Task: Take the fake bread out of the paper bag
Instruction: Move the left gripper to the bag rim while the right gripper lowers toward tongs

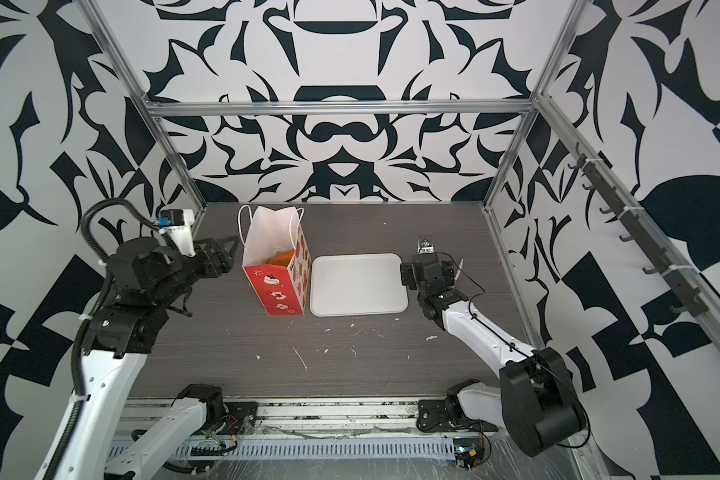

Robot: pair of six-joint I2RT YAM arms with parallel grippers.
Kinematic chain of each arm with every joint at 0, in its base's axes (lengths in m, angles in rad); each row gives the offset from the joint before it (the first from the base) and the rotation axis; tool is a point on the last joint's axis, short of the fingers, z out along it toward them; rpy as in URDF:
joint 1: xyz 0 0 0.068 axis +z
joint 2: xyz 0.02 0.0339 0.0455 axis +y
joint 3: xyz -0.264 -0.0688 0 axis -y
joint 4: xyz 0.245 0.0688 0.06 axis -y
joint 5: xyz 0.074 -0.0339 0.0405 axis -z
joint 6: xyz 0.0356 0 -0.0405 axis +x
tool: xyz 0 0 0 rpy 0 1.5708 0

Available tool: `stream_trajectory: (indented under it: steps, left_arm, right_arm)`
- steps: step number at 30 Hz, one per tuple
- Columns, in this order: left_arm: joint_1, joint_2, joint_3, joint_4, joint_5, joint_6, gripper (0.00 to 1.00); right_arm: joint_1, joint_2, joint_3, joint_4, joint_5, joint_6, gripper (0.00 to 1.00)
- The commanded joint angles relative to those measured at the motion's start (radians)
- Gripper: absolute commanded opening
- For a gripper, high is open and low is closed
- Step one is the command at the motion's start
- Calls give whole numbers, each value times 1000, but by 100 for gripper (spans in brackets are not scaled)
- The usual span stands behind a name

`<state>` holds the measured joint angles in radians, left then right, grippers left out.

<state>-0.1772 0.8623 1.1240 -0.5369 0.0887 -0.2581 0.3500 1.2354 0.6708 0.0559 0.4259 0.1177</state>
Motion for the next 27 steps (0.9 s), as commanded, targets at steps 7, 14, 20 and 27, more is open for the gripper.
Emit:
stream_trajectory:
  steps: [7, 14, 20, 27]
  left_arm:
    - [-83, 168, 43, -70, -215, 11, 74]
    - [-88, 270, 94, -48, -283, 7, 67]
    - [-91, 318, 103, -11, -284, 0, 61]
    - [-93, 351, 107, 7, -286, -6, 46]
  right_arm:
    - [1, -38, -19, -13, -6, 24, 99]
    - [1, -18, -20, -6, -7, 29, 99]
    - [1, 17, -14, -2, -19, 33, 98]
    - [2, 40, -17, 5, -27, 38, 98]
